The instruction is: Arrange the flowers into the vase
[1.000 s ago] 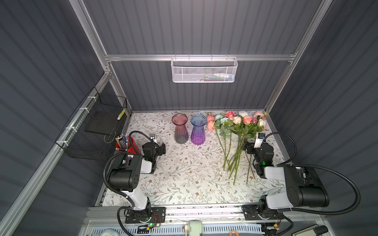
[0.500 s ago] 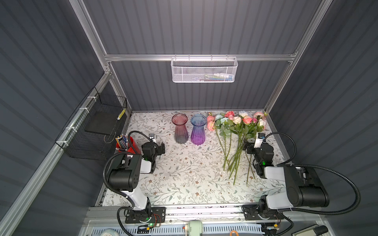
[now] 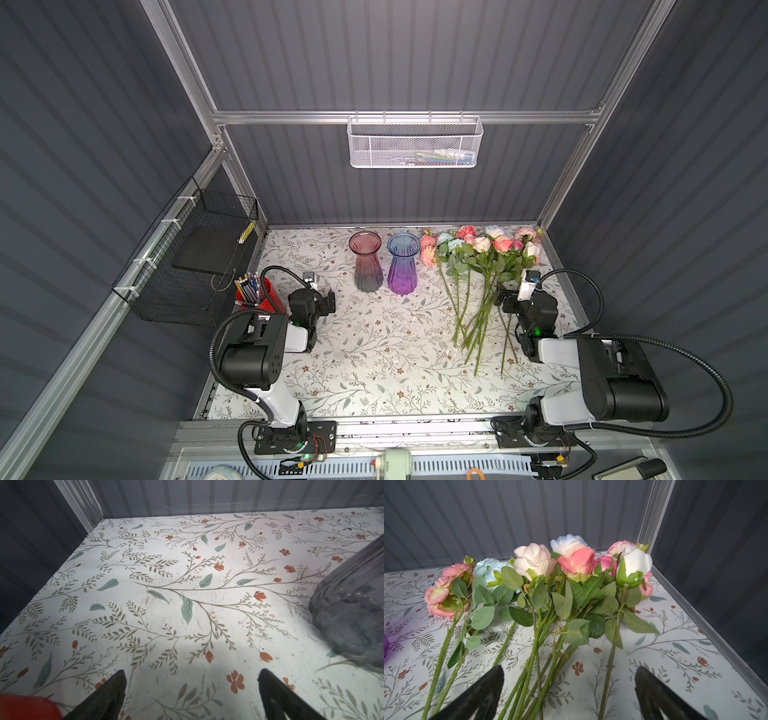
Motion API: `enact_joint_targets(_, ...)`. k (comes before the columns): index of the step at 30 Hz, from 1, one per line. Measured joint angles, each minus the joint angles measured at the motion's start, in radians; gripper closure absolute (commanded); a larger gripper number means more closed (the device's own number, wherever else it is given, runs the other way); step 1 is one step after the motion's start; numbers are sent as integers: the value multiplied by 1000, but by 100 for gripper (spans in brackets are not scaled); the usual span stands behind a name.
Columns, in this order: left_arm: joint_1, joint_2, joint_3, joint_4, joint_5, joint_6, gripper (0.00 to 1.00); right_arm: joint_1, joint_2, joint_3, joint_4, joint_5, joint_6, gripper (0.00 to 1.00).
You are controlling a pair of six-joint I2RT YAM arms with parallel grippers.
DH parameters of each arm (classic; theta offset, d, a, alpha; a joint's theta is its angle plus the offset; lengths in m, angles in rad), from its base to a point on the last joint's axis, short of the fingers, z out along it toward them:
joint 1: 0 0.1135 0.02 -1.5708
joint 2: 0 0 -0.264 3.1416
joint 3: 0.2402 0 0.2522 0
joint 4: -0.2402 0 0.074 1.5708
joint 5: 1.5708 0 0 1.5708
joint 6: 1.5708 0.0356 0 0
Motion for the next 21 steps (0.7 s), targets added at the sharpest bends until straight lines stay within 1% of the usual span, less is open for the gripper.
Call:
enact_joint_targets(3,0,-20,30,-56,11,5,0,1,-1,3,-10,11,6,1)
enact_joint_targets(6,0,-72,34,-94,15,8,0,2,-30,44,-113,48,13,1)
enact_joint_targets(11,-10,-214,36,-192,14,11,0,24,-145,190,-336,107,16,1)
enact_joint_targets(16,-54,-363,82,-323,15,35,0,119,-269,313,-560,237,13,1)
enact_joint_targets(19,-89,-436,134,-408,27,45,0,168,-328,427,-764,309,76,1)
enact_joint_targets(21,-107,-478,174,-470,42,45,0,168,-362,510,-892,309,141,1)
